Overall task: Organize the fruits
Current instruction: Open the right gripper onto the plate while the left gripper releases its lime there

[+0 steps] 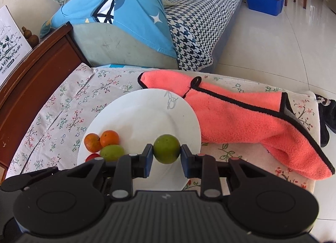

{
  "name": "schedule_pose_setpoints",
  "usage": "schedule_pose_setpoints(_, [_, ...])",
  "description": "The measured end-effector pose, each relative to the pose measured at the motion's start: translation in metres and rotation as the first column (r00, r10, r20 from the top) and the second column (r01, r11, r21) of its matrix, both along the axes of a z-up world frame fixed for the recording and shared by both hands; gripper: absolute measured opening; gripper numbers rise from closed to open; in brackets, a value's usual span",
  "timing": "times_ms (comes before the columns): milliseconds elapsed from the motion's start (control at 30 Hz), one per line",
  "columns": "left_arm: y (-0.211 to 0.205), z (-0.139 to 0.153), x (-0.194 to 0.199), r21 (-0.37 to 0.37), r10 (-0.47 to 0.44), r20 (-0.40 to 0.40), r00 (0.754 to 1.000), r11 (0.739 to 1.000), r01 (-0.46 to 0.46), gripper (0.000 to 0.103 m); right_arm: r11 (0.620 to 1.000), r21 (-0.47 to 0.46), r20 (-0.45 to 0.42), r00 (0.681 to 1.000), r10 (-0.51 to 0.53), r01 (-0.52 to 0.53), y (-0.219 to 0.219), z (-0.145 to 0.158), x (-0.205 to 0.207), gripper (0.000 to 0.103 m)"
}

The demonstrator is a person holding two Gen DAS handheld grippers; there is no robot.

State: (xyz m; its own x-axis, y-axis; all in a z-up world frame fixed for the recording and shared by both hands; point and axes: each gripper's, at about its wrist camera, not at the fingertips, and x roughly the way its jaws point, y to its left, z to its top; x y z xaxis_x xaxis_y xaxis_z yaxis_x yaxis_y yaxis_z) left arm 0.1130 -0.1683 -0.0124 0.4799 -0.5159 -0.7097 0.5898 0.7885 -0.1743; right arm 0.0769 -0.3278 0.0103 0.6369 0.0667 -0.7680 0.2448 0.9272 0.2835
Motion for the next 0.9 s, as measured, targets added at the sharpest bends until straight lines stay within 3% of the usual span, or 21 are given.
schedule_pose_setpoints(100, [0.001, 0.005, 0.001, -0.019, 0.001, 0.004, 1.0, 1.0, 0.0, 0.035, 0.999, 0.028, -0.001, 1.0, -0.023, 0.023, -0.004, -0.002, 0.002, 0.031])
schedule_pose_setpoints(167, [0.002, 0.01, 0.0, -0.029, 0.009, 0.016, 1.0, 1.0, -0.009, 0.056, 0.998, 0.051, 0.008, 0.999, -0.035, 0.034, -0.007, -0.001, 0.002, 0.032])
schedule_pose_setpoints(233, [0.004, 0.016, 0.0, -0.032, 0.026, 0.035, 0.999, 0.999, -0.025, 0.066, 0.998, 0.053, 0.016, 0.999, -0.041, 0.04, -0.008, 0.002, 0.001, 0.032])
schedule_pose_setpoints(367, [0.013, 0.027, 0.005, -0.037, 0.052, 0.026, 0.998, 0.998, -0.051, 0.068, 0.997, 0.059, 0.031, 0.999, -0.043, 0.041, -0.008, 0.007, -0.001, 0.032])
schedule_pose_setpoints(633, [0.038, 0.047, 0.009, 0.042, 0.111, 0.067, 0.992, 0.993, -0.114, 0.075, 0.998, 0.052, 0.042, 0.999, -0.022, 0.02, -0.002, 0.015, -0.009, 0.032])
schedule_pose_setpoints(900, [0.073, 0.061, 0.008, 0.095, 0.157, 0.079, 0.984, 0.982, -0.164, 0.075, 0.999, 0.036, 0.057, 0.998, 0.023, -0.026, 0.016, 0.023, -0.02, 0.033])
